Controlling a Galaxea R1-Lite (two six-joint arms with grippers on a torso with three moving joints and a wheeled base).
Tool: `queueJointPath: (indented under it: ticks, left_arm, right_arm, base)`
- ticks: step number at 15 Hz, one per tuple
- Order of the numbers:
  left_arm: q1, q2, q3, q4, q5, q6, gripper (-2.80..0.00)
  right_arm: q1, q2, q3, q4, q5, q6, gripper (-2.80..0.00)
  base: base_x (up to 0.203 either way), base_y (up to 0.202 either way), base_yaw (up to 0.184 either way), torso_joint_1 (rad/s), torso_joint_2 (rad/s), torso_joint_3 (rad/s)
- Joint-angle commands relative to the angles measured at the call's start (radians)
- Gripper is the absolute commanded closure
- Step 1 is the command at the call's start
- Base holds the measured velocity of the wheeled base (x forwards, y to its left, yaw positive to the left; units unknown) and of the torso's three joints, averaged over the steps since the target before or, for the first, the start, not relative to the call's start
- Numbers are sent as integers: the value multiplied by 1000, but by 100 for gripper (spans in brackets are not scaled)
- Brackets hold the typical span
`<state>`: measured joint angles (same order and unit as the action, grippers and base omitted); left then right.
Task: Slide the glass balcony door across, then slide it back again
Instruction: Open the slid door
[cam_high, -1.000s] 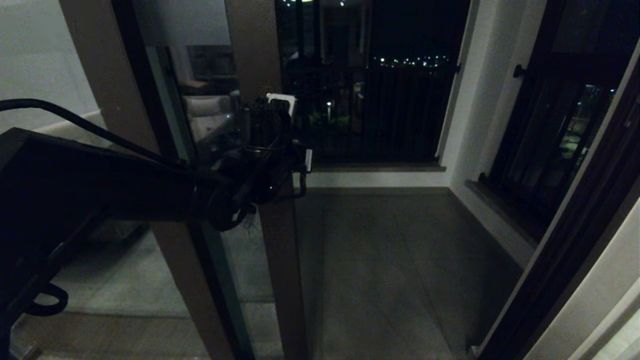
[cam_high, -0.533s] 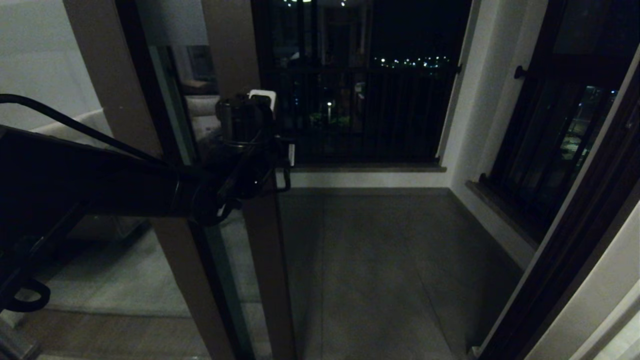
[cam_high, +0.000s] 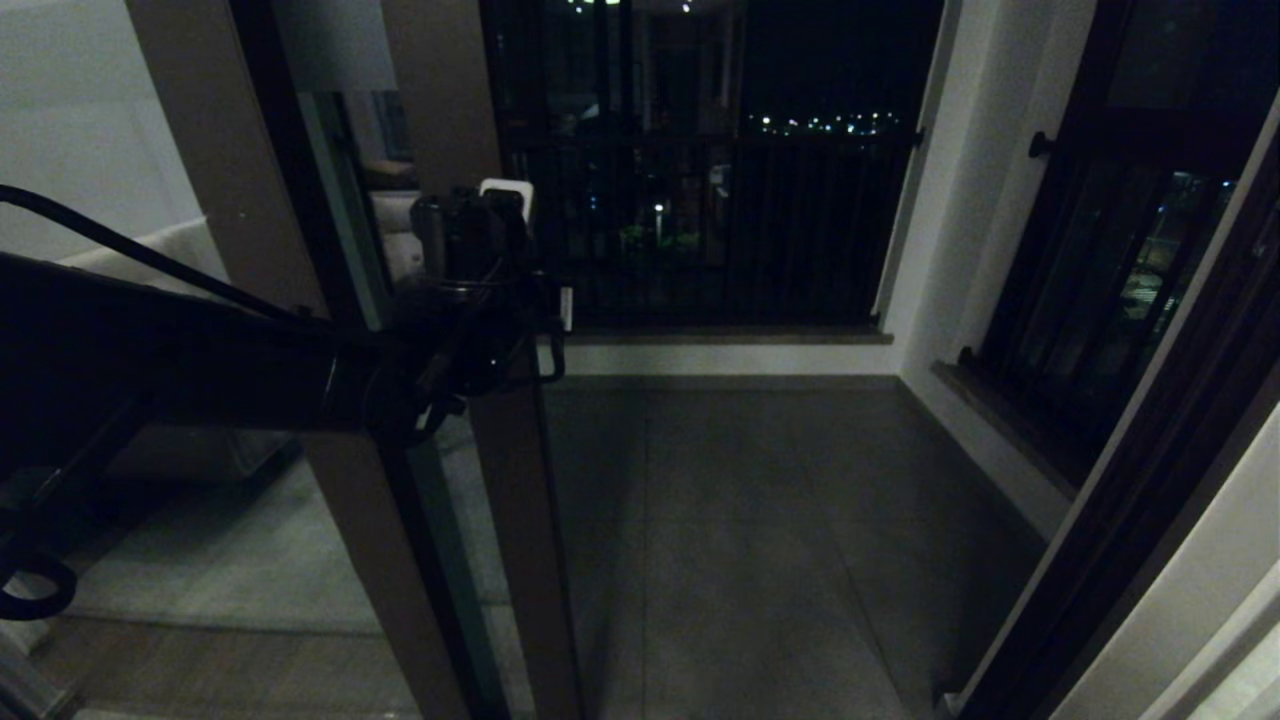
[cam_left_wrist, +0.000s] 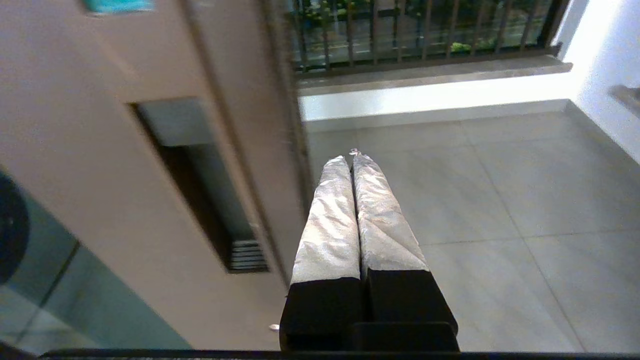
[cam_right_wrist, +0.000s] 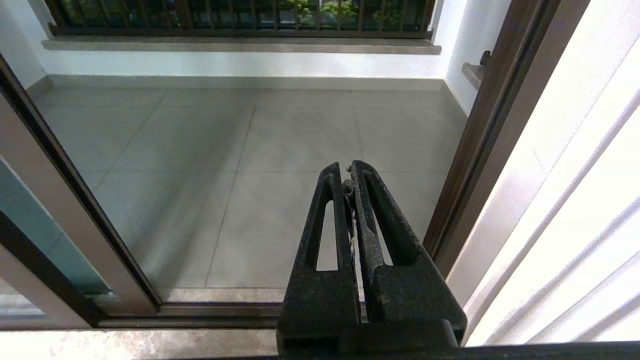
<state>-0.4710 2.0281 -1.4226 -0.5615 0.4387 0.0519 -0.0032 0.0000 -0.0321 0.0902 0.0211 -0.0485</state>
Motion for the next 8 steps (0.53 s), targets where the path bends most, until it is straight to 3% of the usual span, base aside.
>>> queueJointPath:
  ticks: [1, 8]
  left_arm:
    - [15, 1, 1, -3, 0, 0, 0]
    - [51, 0, 14, -3, -2, -1, 0]
  right_arm:
    - [0, 2, 0, 0, 0, -1, 0]
    - [0, 2, 0, 0, 0, -1, 0]
  base:
    - [0, 0, 0, 0, 0, 0]
    - [0, 0, 0, 0, 0, 0]
